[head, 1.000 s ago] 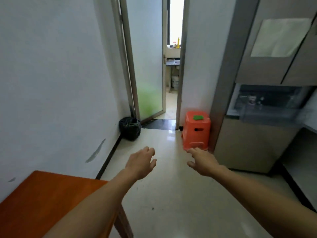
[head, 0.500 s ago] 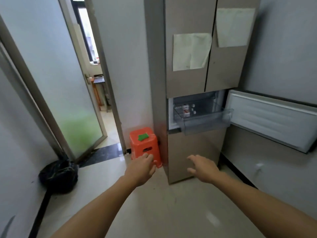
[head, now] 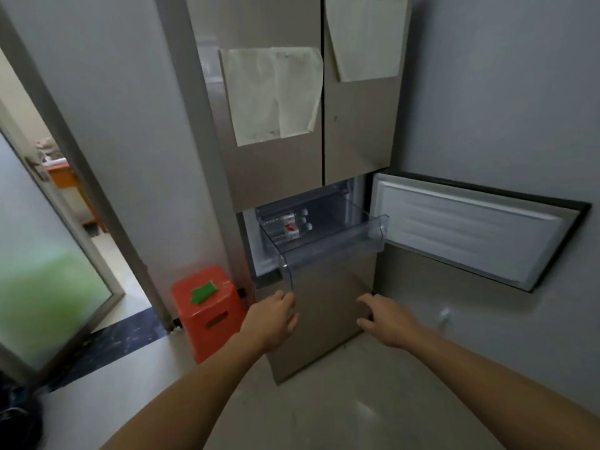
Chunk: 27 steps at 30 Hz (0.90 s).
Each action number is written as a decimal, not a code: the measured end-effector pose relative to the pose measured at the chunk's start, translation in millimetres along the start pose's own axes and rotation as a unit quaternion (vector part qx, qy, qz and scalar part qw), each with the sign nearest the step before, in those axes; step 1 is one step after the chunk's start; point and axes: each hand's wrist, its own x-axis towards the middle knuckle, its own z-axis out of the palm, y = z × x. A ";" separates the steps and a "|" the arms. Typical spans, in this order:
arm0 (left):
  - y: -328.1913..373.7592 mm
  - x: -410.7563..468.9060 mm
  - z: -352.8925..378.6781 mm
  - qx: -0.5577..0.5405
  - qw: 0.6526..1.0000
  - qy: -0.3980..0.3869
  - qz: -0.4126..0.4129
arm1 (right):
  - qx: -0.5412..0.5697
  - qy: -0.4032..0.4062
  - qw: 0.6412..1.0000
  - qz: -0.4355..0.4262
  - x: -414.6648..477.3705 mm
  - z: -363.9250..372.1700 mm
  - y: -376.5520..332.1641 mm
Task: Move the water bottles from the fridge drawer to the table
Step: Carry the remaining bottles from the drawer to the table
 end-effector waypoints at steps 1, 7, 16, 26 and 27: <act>-1.4 20.4 2.7 0.002 1.000 0.001 -0.005 | 0.004 0.002 1.000 -0.004 19.6 -4.7 8.0; -9.7 126.7 15.2 -0.012 0.999 -0.003 -0.051 | 0.002 -0.002 0.999 -0.045 132.1 -43.5 44.9; -39.9 229.3 38.9 -0.045 0.992 -0.016 -0.115 | 0.007 -0.005 0.995 -0.098 281.1 -71.6 51.8; -83.5 319.1 84.6 -0.074 0.984 0.002 -0.161 | -0.006 -0.020 0.992 -0.125 437.3 -47.2 42.0; -85.8 324.0 90.9 -0.079 0.983 -0.002 -0.168 | -0.015 -0.032 0.991 -0.128 451.0 -43.3 42.4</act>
